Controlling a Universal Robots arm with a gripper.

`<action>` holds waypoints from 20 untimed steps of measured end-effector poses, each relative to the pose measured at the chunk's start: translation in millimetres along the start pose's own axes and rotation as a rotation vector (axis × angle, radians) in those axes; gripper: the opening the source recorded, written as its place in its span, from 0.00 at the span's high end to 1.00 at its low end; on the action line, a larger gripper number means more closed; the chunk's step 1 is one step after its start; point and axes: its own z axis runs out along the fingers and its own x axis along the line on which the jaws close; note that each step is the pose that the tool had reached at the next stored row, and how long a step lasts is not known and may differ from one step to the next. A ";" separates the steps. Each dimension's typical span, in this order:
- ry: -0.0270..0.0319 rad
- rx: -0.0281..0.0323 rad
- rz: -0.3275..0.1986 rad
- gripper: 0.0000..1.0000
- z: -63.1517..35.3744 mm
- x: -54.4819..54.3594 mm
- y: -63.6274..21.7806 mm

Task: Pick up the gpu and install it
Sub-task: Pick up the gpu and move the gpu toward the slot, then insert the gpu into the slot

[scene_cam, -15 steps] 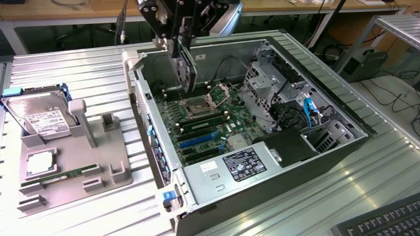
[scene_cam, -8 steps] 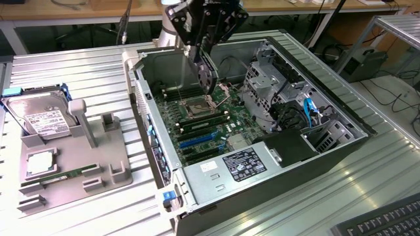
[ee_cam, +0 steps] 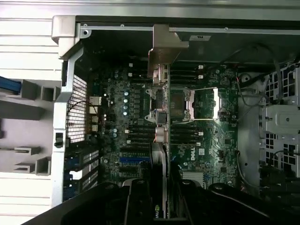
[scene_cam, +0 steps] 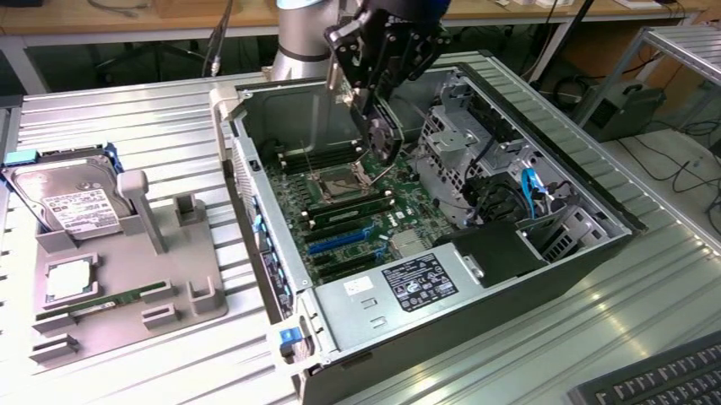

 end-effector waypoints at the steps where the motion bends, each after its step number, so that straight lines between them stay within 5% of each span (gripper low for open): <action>1: 0.0004 0.0002 0.000 0.74 1.7 -5.0 -0.9; 7: 0.0080 0.0000 0.001 0.74 9.2 -26.9 -7.1; 20: 0.0094 0.0000 0.001 0.74 9.4 -27.6 -7.2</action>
